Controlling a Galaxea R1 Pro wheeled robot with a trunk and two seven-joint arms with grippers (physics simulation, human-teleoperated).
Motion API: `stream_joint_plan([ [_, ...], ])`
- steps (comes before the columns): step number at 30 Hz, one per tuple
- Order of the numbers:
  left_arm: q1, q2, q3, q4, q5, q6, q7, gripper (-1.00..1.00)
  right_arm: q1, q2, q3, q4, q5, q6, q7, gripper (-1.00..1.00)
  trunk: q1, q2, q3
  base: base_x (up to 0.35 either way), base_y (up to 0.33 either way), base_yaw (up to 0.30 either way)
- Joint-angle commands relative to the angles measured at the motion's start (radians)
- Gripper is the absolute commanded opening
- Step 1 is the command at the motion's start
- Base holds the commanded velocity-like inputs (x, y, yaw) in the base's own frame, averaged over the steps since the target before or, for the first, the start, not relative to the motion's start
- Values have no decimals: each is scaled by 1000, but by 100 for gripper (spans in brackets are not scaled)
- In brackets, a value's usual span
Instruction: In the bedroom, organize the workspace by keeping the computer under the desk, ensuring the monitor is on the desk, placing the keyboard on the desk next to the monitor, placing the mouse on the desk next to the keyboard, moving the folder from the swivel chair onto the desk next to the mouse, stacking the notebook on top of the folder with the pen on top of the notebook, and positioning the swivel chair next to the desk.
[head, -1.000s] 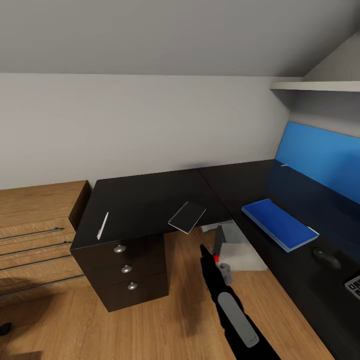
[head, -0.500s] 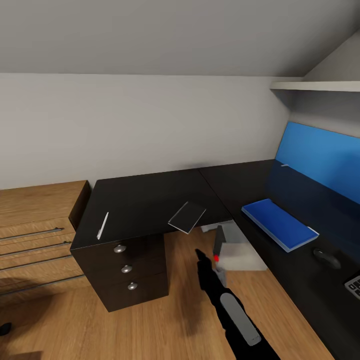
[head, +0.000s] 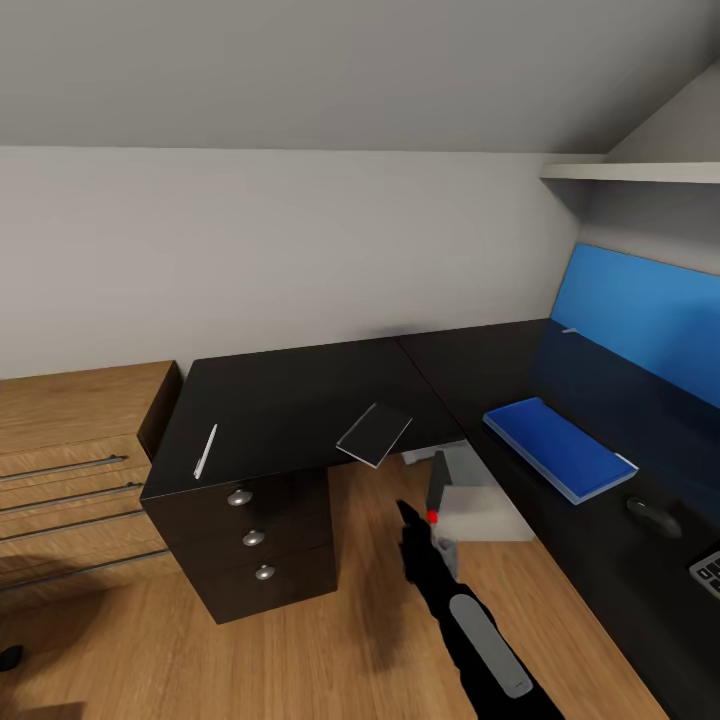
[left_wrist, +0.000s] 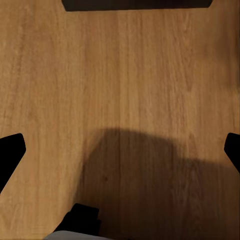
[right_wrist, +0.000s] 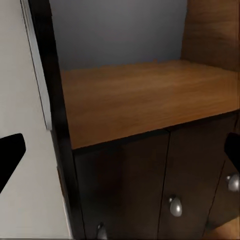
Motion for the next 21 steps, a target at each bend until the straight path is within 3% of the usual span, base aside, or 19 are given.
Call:
stream_joint_plan([
  [1, 0, 0, -5, 0, 9, -10, 4, 100, -1, -6, 2, 5, -6, 1, 2, 100, 0, 0, -1, 0, 0, 0],
  [4, -1, -1, 13, 1, 10, -4, 6, 100, -1, 8, -15, -2, -1, -5, 10, 100, 0, 0, -1, 0, 0, 0],
  [7, -1, 0, 28, 2, 11, 13, 6, 100, 0, -9, -26, -2, 11, -22, 22, 100, 0, 0, -1, 0, 0, 0],
  [13, -1, 0, 30, 1, 11, 21, 6, 100, 0, -15, -27, -2, 18, -56, 52, 100, 0, 0, -1, 0, 4, 0],
  [21, -1, 2, 31, 2, 11, 22, 5, 100, 0, -15, -23, -1, 63, -59, 97, 100, 0, 0, -1, 0, 180, 0],
])
